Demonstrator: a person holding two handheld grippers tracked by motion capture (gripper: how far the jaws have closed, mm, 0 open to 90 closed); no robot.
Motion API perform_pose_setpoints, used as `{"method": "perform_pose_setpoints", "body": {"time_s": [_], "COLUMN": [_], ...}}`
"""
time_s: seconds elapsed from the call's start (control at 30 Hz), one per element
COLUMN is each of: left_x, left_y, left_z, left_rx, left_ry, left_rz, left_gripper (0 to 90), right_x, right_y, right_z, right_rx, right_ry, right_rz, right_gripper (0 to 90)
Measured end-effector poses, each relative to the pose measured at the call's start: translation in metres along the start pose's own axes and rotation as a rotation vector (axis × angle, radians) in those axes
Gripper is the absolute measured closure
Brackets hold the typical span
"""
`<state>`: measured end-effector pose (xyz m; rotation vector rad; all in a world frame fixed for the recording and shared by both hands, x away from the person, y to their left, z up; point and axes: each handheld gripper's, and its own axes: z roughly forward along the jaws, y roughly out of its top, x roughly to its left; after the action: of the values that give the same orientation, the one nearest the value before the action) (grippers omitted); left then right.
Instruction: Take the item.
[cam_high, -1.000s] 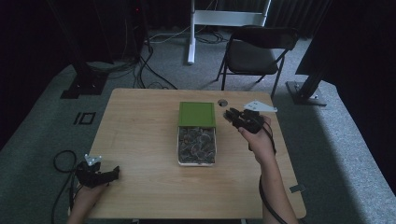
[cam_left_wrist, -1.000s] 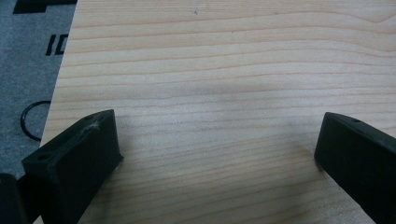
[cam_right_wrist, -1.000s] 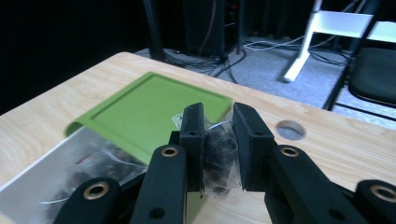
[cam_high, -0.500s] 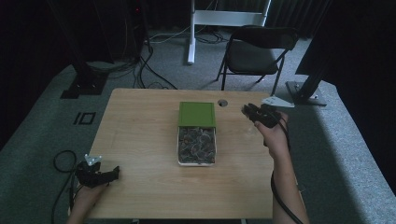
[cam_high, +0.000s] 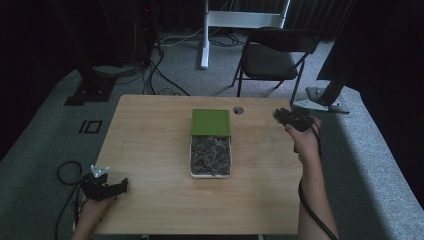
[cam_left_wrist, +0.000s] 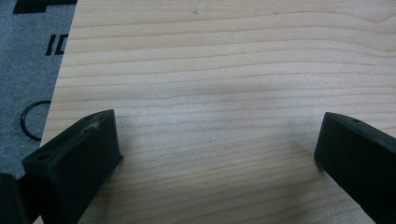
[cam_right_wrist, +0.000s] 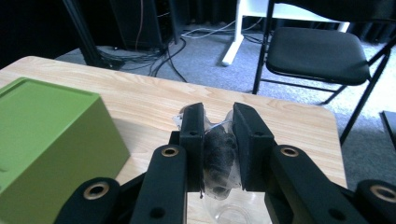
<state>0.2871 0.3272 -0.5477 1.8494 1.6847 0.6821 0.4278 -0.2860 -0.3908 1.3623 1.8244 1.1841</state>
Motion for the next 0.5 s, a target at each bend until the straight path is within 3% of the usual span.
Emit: {"method": "perform_pose_setpoints", "body": {"time_s": [0.5], "left_x": [0.0], "left_y": [0.0], "left_z": [0.0], "left_rx": [0.0], "left_ry": [0.0], "left_rz": [0.0], "left_gripper": [0.5], "right_x": [-0.013], "right_y": [-0.022], "right_z": [0.022], "right_rx": [0.063], "right_ry": [-0.039], "right_rz": [0.038], "right_gripper": [75.5]}}
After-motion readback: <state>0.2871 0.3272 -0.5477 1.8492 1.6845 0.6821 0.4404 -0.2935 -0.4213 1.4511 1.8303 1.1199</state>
